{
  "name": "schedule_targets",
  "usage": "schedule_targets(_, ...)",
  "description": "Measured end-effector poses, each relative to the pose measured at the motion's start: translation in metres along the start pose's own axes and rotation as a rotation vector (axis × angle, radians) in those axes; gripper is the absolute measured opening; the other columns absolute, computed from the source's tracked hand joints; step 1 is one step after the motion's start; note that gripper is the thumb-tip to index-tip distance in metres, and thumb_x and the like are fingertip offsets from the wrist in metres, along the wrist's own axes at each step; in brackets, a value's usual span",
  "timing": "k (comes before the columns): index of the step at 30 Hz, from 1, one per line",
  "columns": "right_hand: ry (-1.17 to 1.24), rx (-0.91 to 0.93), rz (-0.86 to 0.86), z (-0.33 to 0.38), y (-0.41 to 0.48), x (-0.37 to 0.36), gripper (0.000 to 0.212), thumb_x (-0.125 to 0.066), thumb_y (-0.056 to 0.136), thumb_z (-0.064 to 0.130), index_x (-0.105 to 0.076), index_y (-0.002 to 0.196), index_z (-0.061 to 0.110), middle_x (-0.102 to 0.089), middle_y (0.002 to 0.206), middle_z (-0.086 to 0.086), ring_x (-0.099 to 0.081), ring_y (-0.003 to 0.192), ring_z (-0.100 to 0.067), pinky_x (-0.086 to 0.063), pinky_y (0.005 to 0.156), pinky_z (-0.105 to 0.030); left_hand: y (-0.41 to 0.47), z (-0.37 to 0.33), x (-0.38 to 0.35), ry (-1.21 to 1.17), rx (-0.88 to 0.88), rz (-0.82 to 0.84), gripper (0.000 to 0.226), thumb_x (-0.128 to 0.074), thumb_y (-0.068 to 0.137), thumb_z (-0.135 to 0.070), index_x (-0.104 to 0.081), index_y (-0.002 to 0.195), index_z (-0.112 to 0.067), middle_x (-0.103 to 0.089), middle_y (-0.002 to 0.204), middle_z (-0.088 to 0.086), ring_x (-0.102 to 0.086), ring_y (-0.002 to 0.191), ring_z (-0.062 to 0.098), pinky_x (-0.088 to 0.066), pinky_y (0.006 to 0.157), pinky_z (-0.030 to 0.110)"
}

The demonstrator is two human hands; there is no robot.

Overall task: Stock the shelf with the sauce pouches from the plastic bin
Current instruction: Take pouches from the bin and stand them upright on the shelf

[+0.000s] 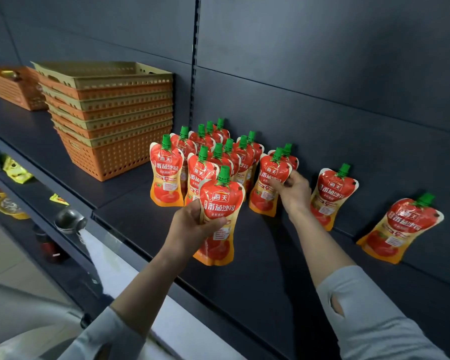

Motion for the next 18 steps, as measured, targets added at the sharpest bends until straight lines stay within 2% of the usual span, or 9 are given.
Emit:
schedule_targets(2, -0.066, 0.099, -0.095, 0.014, -0.010, 0.017, 0.040, -0.075, 0.087, 0.022, -0.061, 0.125, 0.019, -0.065, 0.110, 0.009, -0.063, 0.103, -0.009, -0.052, 0.092, -0.030, 0.001, 0.000, -0.005, -0.001, -0.005, 0.016, 0.032, -0.077, 0.078, -0.016, -0.064, 0.106, -0.023, -0.073, 0.105, -0.001, -0.070, 0.097, 0.014, -0.056, 0.083, 0.032)
schedule_targets(4, -0.109, 0.261, -0.253, 0.037, -0.032, 0.040, 0.034, -0.071, 0.090, 0.027, -0.061, 0.122, 0.019, -0.067, 0.106, 0.008, -0.065, 0.097, -0.009, -0.054, 0.083, -0.026, 0.003, -0.001, -0.013, 0.002, -0.020, 0.039, 0.030, -0.077, 0.078, -0.014, -0.064, 0.102, -0.026, -0.074, 0.102, -0.004, -0.070, 0.095, 0.012, -0.056, 0.082, 0.031)
schedule_targets(5, -0.106, 0.334, -0.269, 0.048, -0.044, 0.045, 0.029, -0.068, 0.092, 0.030, -0.063, 0.118, 0.020, -0.067, 0.103, 0.009, -0.064, 0.093, -0.007, -0.054, 0.079, -0.025, 0.005, -0.001, -0.018, -0.004, -0.018, 0.052, 0.030, -0.077, 0.078, -0.012, -0.064, 0.101, -0.027, -0.074, 0.100, -0.006, -0.071, 0.094, 0.010, -0.056, 0.080, 0.028)
schedule_targets(7, -0.081, 0.382, -0.088, 0.062, -0.062, 0.038, 0.021, -0.064, 0.094, 0.037, -0.068, 0.109, 0.023, -0.069, 0.098, 0.012, -0.064, 0.091, -0.003, -0.053, 0.076, -0.023, 0.009, 0.001, -0.029, -0.034, 0.000, 0.086, 0.031, -0.077, 0.079, -0.009, -0.064, 0.102, -0.025, -0.074, 0.098, -0.008, -0.071, 0.092, 0.008, -0.057, 0.077, 0.024)
schedule_targets(9, -0.034, 0.282, 0.223, 0.062, -0.076, 0.017, 0.019, -0.063, 0.093, 0.041, -0.072, 0.103, 0.027, -0.071, 0.098, 0.012, -0.066, 0.095, -0.003, -0.055, 0.080, -0.024, 0.014, 0.003, -0.040, -0.038, 0.011, 0.119, 0.035, -0.076, 0.079, -0.009, -0.064, 0.110, -0.017, -0.073, 0.102, -0.004, -0.071, 0.094, 0.010, -0.057, 0.079, 0.026)
schedule_targets(11, 0.077, 0.193, 0.390, 0.060, -0.086, 0.008, 0.016, -0.065, 0.094, 0.034, -0.075, 0.099, 0.022, -0.074, 0.098, 0.007, -0.069, 0.096, -0.005, -0.056, 0.081, -0.024, 0.019, 0.006, -0.049, -0.047, 0.011, 0.130, 0.039, -0.077, 0.078, -0.010, -0.062, 0.115, -0.012, -0.073, 0.106, 0.002, -0.070, 0.098, 0.015, -0.057, 0.084, 0.033)
schedule_targets(13, 0.112, 0.184, 0.422, 0.060, -0.086, 0.011, 0.016, -0.068, 0.091, 0.027, -0.075, 0.100, 0.017, -0.075, 0.095, 0.004, -0.069, 0.090, -0.003, -0.053, 0.073, -0.018, 0.023, 0.009, -0.055, -0.080, 0.016, 0.131, 0.039, -0.077, 0.078, -0.009, -0.062, 0.114, -0.012, -0.072, 0.107, 0.003, -0.069, 0.100, 0.017, -0.057, 0.087, 0.036)
schedule_targets(18, -0.099, 0.242, 0.411, 0.055, -0.081, 0.012, 0.018, -0.076, 0.086, 0.023, -0.075, 0.100, 0.013, -0.070, 0.081, 0.005, -0.061, 0.063, 0.004, -0.048, 0.057, -0.014, 0.033, 0.012, -0.069, -0.075, 0.004, 0.203, 0.047, -0.077, 0.079, -0.013, -0.058, 0.121, -0.011, -0.071, 0.112, 0.003, -0.067, 0.105, 0.016, -0.055, 0.090, 0.034)
Point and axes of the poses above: each hand's wrist, its own y-axis towards the middle knuckle, its own x-axis out of the back of the hand, z = x × y, the point moved 8 cm from there along y, towards the middle knuckle
